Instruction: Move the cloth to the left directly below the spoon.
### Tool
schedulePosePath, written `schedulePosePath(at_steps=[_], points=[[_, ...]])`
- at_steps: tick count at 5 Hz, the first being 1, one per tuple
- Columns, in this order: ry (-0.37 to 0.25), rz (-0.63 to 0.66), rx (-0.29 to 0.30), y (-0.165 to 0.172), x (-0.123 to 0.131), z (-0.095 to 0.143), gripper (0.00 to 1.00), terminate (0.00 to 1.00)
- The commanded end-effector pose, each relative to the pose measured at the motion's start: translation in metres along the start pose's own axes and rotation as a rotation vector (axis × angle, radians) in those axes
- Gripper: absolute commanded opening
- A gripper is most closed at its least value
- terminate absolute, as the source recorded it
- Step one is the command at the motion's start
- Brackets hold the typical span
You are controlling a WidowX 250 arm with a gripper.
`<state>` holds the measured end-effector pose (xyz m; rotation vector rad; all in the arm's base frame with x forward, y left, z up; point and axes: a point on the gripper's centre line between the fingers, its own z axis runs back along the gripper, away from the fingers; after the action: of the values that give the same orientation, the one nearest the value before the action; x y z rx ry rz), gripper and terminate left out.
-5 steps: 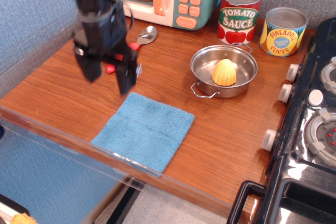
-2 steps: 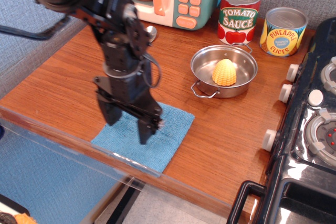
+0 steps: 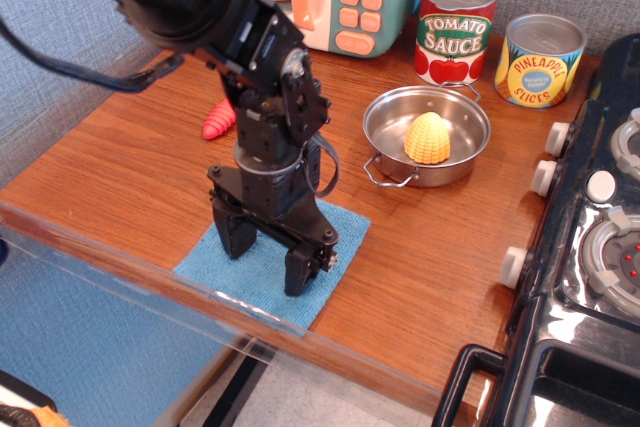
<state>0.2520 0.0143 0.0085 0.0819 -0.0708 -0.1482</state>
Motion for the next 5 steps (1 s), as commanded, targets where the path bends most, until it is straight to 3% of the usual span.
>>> schedulePosePath(at_steps=[1,3,5], points=[[0.079,0.057,0.008,0.020,-0.001,-0.026,1.00,0.00],[0.065,0.158,0.012,0.070,-0.012,-0.013,1.00,0.00],[0.060,0.207,-0.029,0.129,-0.018,0.003,1.00,0.00]])
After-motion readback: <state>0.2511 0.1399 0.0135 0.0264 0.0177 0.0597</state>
